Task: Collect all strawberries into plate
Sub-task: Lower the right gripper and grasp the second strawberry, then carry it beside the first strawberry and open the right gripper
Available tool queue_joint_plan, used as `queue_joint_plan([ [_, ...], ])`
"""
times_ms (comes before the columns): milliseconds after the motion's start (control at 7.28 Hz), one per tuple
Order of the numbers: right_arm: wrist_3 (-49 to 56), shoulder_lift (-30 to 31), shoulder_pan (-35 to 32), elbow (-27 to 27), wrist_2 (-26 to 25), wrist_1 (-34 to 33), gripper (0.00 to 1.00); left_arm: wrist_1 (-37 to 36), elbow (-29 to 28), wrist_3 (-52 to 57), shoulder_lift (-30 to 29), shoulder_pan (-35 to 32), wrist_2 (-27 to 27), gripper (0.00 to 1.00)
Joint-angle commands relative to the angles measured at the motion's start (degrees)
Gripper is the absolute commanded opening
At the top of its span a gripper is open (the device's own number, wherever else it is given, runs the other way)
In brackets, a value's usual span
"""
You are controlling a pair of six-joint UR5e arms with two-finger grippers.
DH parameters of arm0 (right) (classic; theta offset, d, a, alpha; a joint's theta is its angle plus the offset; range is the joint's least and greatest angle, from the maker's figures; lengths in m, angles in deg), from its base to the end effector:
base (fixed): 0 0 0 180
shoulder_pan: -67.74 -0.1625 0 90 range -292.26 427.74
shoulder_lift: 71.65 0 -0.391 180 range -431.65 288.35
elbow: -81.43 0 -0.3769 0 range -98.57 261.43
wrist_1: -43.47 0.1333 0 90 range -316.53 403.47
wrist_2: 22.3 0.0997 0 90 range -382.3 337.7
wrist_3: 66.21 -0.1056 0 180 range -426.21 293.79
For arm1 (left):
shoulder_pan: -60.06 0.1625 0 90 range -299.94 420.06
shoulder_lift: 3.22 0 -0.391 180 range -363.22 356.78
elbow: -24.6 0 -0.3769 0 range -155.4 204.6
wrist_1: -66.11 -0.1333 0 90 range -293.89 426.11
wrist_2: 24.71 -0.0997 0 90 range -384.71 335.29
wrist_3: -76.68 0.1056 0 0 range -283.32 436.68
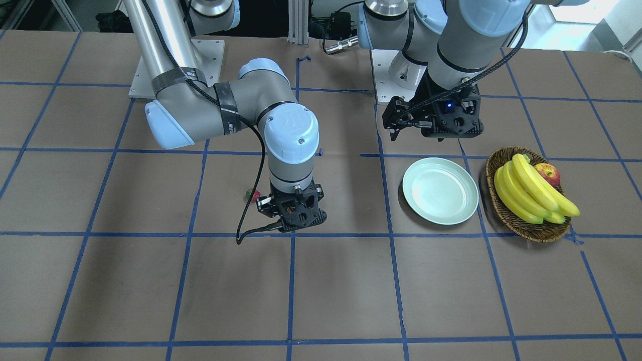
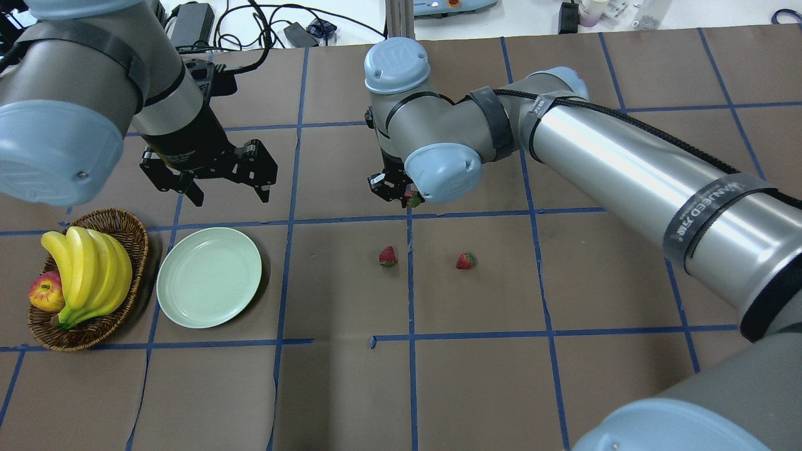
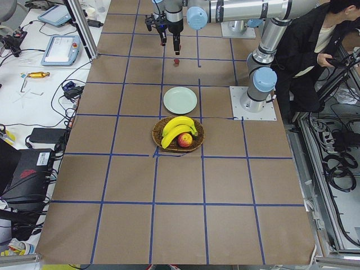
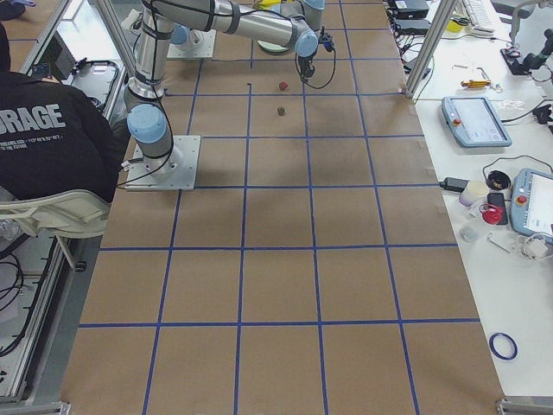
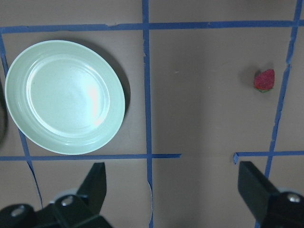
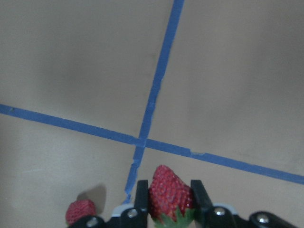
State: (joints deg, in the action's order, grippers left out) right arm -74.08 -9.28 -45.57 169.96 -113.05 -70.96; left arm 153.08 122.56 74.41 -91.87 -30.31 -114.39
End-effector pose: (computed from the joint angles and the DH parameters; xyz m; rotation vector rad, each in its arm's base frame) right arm 0.3649 -0.5136 0.2342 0.4195 -3.0923 -0.0399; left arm -0.1368 -0.4572 0.3984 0.0523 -3.1355 -0.0982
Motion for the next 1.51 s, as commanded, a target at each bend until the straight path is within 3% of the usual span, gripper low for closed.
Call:
queue_joint_plan([
  [0, -3.3, -1.4, -3.2, -0.1, 2.8, -0.7, 0.0, 0.7, -1.4, 0.1, 0.6, 1.7, 0.1, 1.0],
  [687, -7.1, -8.0, -7.7, -3.8, 6.3, -2.5, 0.03, 0.7, -1.3, 0.1, 0.6, 1.8, 0.1, 1.0],
  [824, -6.9, -8.7, -7.7, -3.8, 6.3, -2.6, 0.17, 0.7, -1.2, 0.1, 0.6, 1.8, 0.1, 1.0],
  [1099, -7.0, -8.8, -7.7, -3.5, 6.3, -2.6, 0.68, 0.7, -0.9, 0.1, 0.6, 1.8, 0.1, 1.0],
  [1236, -7.1, -8.8, -7.7, -3.3, 6.3, -2.6, 0.71, 0.7, -0.8, 0.1, 0.5, 1.8, 0.1, 1.0],
  [1374, -7.2, -8.5, -7.7, -3.5, 6.3, -2.5, 0.82, 0.7, -0.7, 0.1, 0.5, 1.8, 0.1, 1.0],
])
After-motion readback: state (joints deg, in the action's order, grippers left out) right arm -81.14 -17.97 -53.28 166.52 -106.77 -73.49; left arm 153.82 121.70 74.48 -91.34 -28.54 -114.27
